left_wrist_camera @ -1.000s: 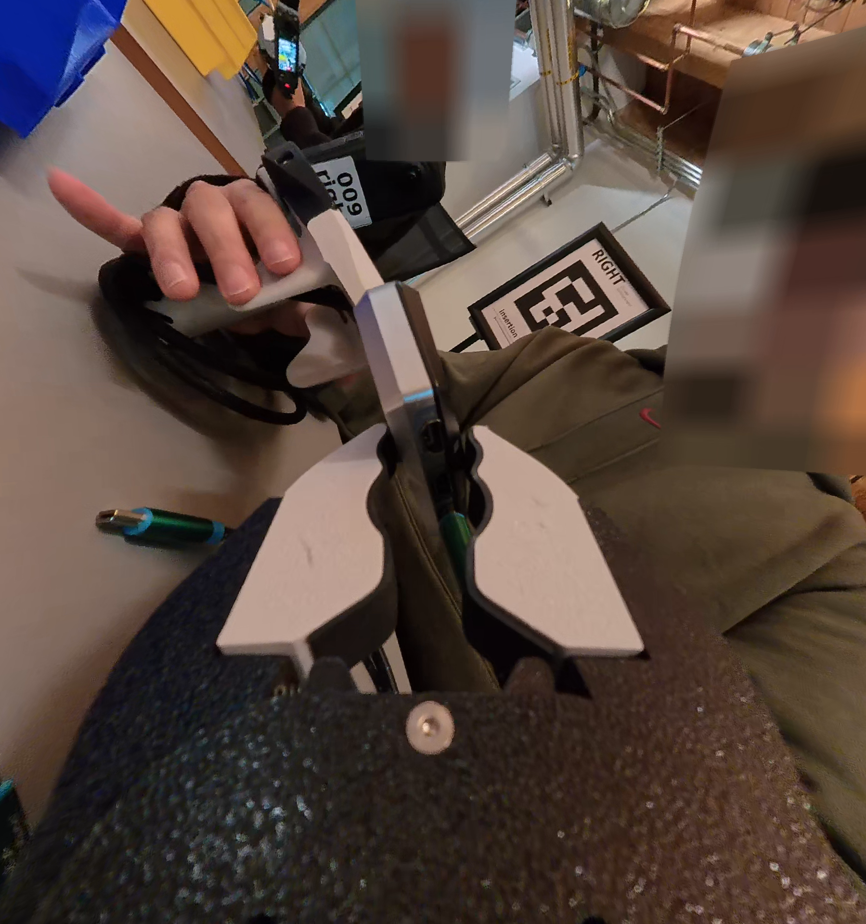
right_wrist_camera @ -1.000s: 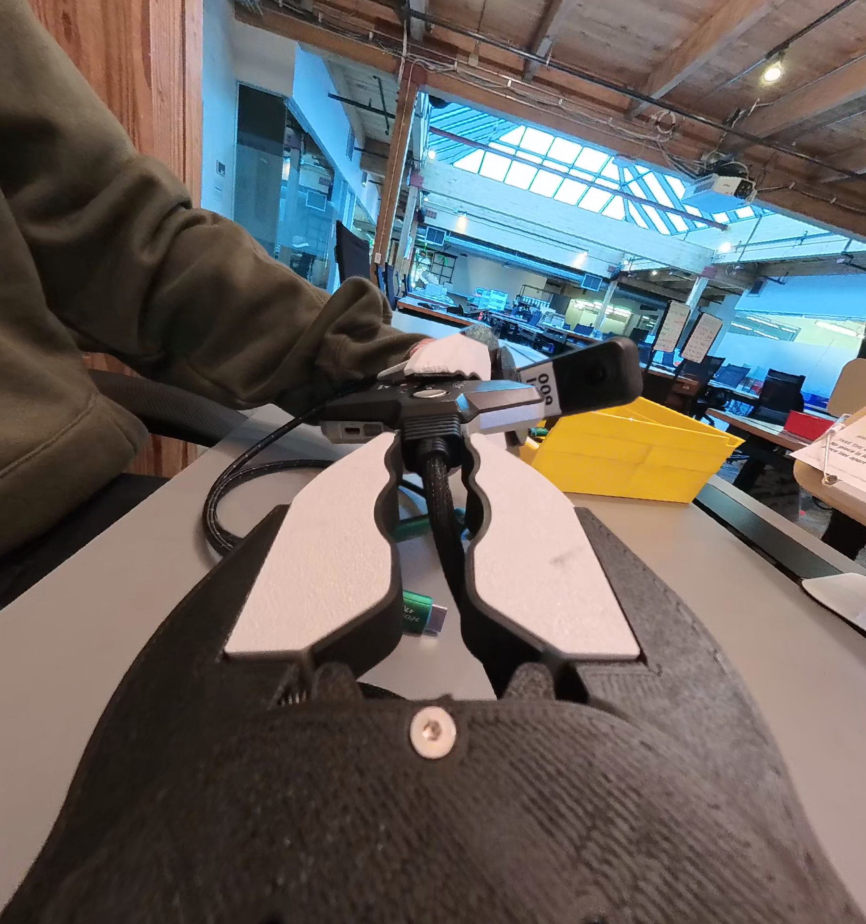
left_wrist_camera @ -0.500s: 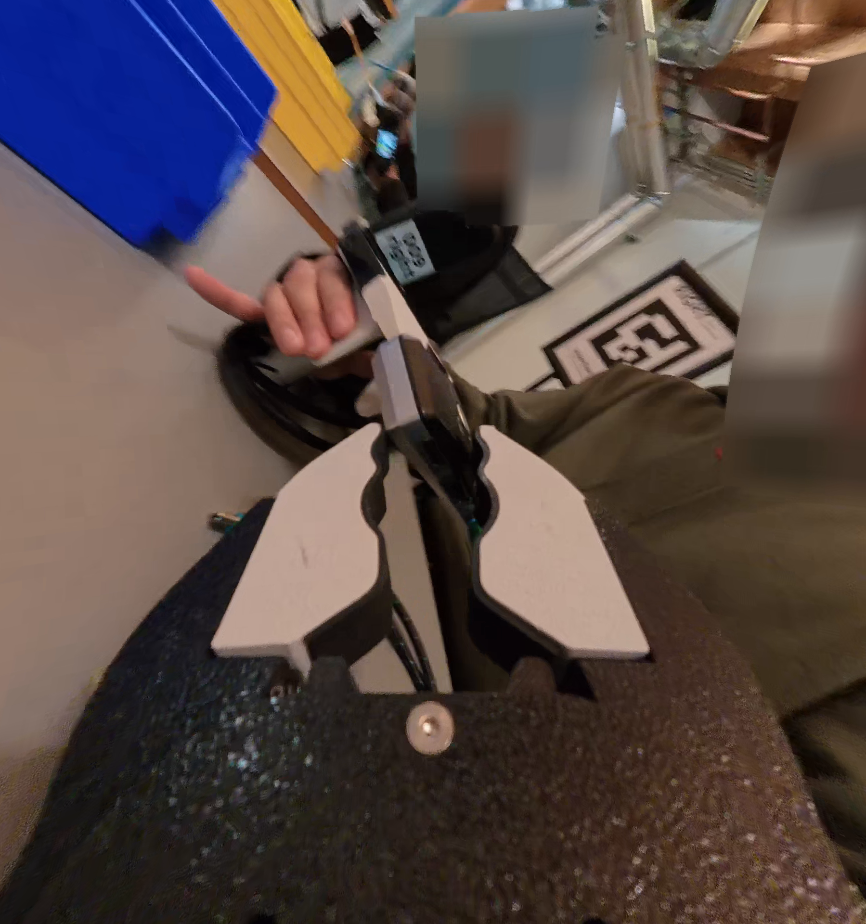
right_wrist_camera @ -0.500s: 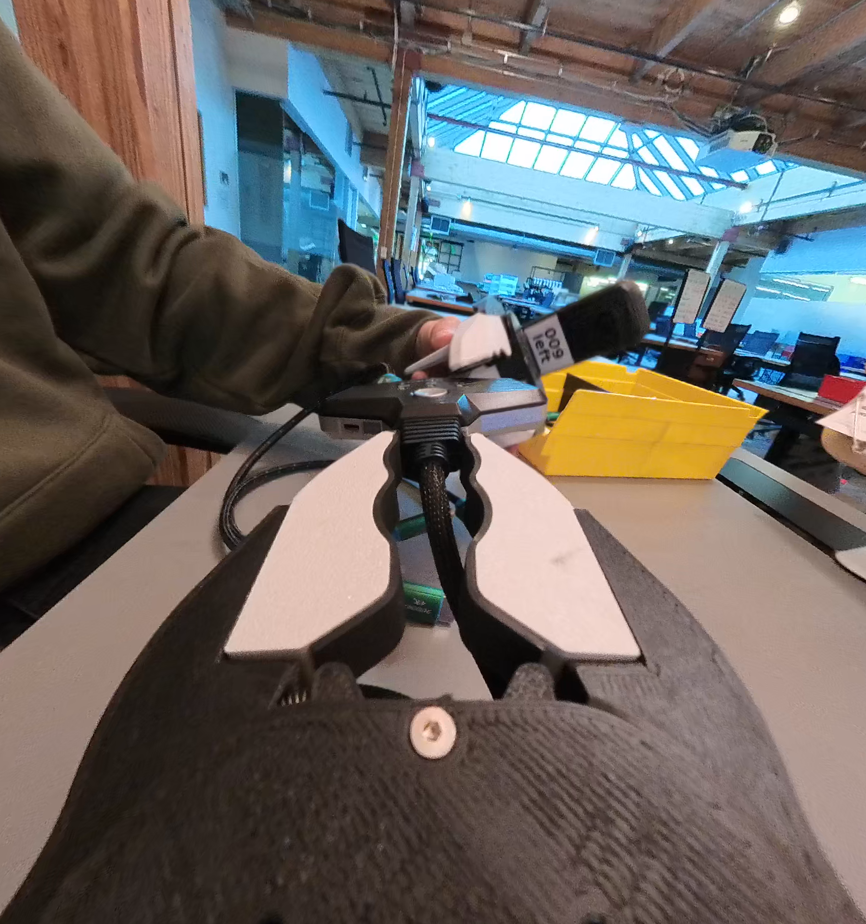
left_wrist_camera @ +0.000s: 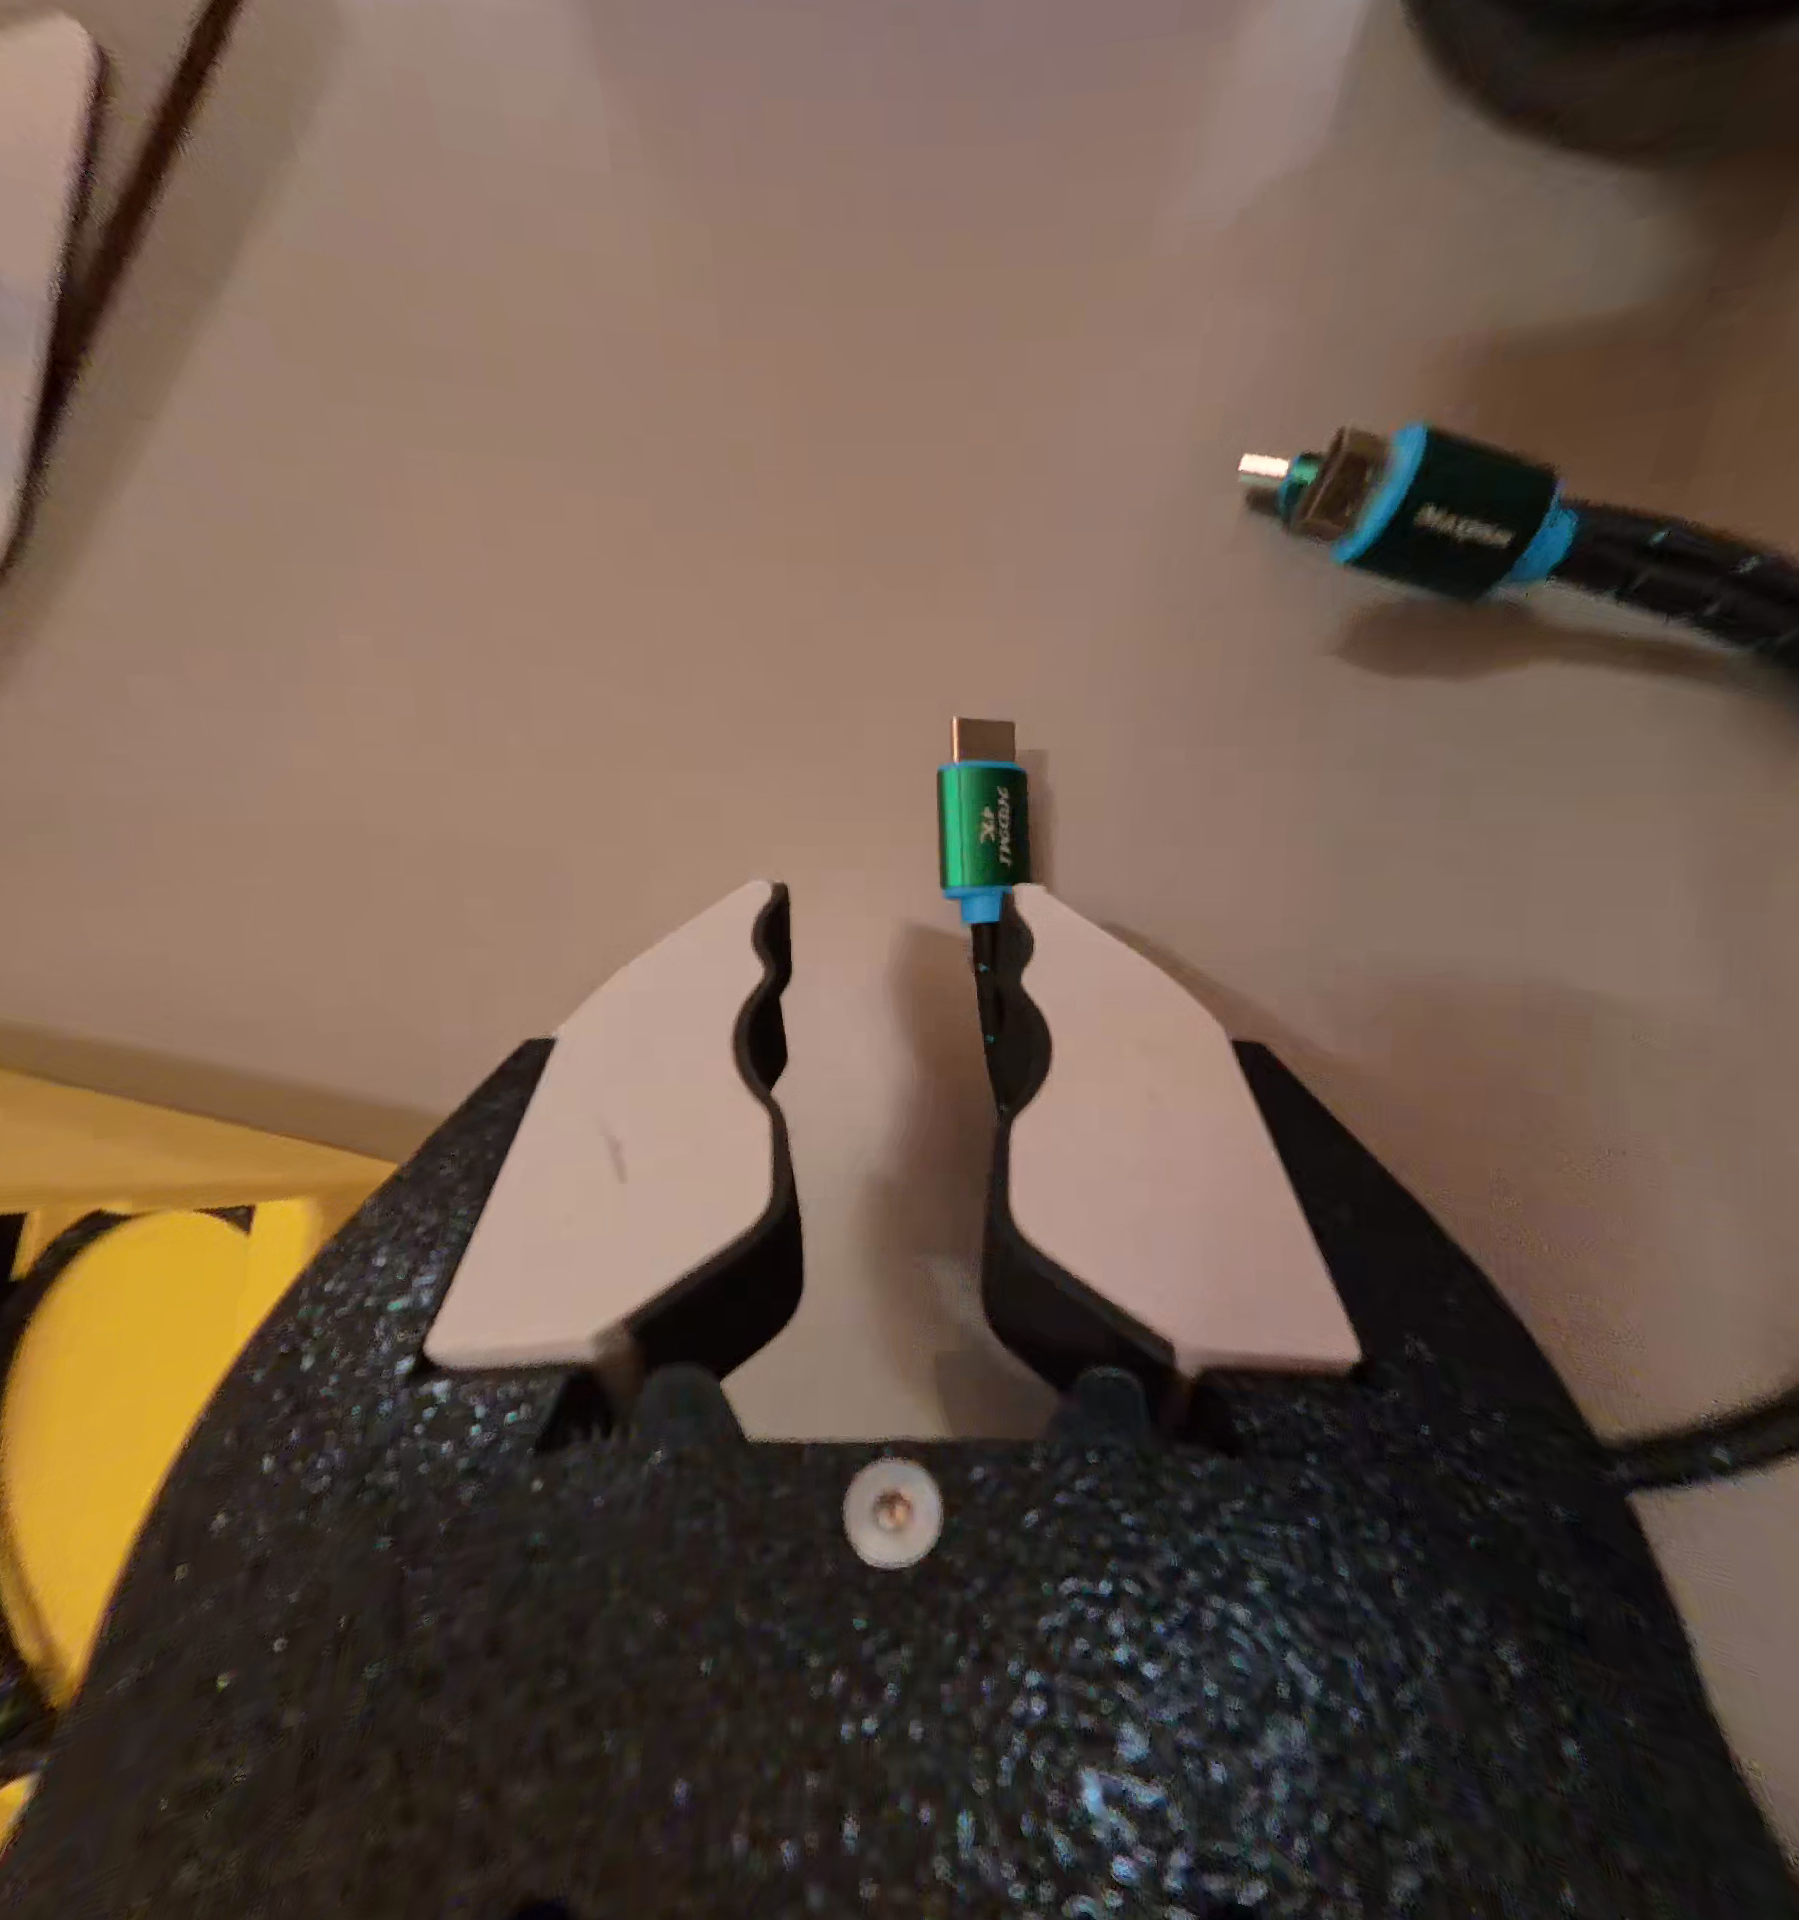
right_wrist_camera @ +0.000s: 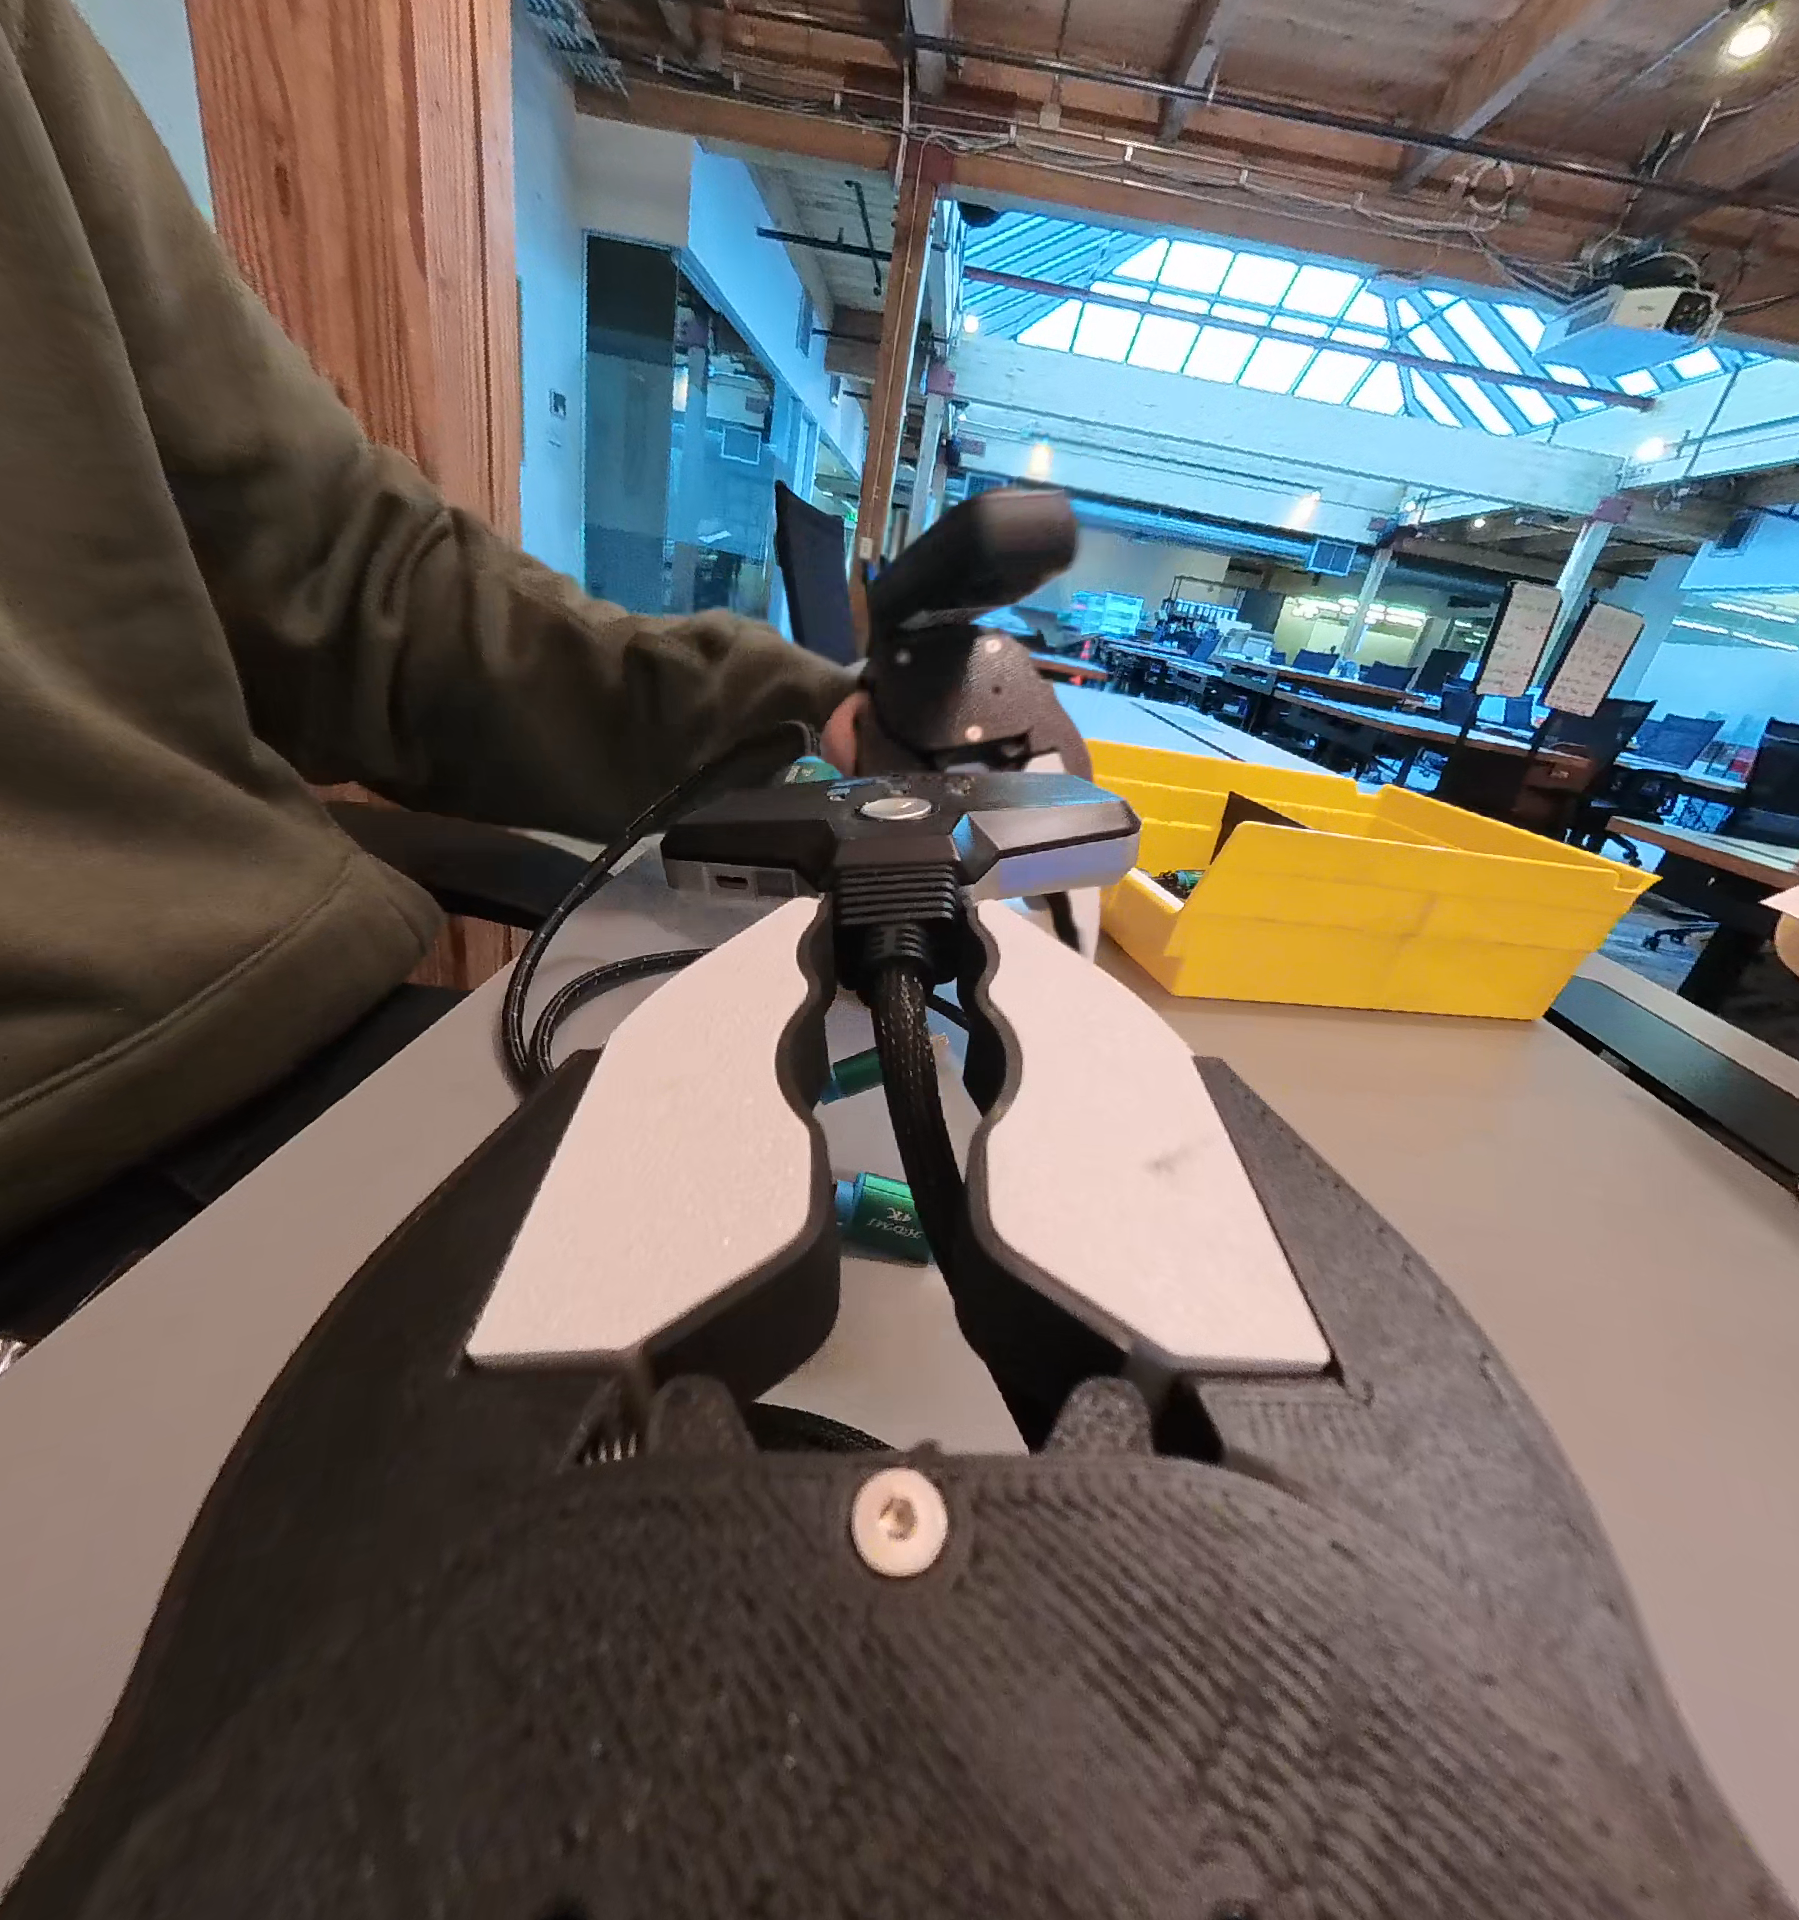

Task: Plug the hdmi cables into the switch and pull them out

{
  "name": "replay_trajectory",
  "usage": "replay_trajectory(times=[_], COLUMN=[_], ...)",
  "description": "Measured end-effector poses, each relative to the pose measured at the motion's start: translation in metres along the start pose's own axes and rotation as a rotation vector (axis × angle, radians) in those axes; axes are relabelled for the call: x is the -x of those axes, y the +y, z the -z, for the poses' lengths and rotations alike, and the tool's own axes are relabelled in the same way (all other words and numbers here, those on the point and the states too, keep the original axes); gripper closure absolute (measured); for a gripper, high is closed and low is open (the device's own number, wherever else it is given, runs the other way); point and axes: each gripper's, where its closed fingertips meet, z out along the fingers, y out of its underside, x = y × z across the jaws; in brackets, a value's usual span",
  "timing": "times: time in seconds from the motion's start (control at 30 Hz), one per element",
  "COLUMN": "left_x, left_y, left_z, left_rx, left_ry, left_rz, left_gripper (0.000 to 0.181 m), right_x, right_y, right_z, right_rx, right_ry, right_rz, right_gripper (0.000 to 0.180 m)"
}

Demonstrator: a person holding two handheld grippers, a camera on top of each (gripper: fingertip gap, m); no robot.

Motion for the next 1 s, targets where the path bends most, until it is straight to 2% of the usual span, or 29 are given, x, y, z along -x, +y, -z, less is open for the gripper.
replay_trajectory(times=[0.03,0.13,0.27,0.43,0.6,0.87,1.0], left_x=[-0.003,-0.012,-0.012,-0.008,-0.014,-0.011,-0.007], left_y=[0.001,0.001,0.008,0.007,0.008,0.007,0.008], left_z=[-0.002,-0.009,-0.02,-0.023,-0.026,-0.029,-0.027], left_rx=[-0.009,-0.025,0.035,0.026,0.048,0.041,0.028], left_ry=[-0.037,-0.115,-0.203,-0.273,-0.255,-0.249,-0.099], left_rz=[-0.036,-0.103,-0.168,-0.121,-0.117,-0.121,0.007], left_gripper=[0.143,0.139,0.133,0.138,0.16,0.161,0.162], right_x=[0.0,0.001,0.001,0.004,0.007,0.007,0.005], right_y=[0.0,-0.001,-0.001,-0.001,-0.001,-0.001,-0.001], right_z=[0.0,0.001,0.001,0.001,0.002,0.001,0.001], right_rx=[-0.002,-0.006,-0.01,-0.008,-0.012,-0.009,-0.008], right_ry=[0.0,-0.005,-0.008,-0.017,-0.041,-0.04,-0.025], right_rz=[0.001,0.001,0.006,0.016,0.02,0.019,0.019], right_gripper=[0.158,0.158,0.158,0.158,0.158,0.158,0.158])
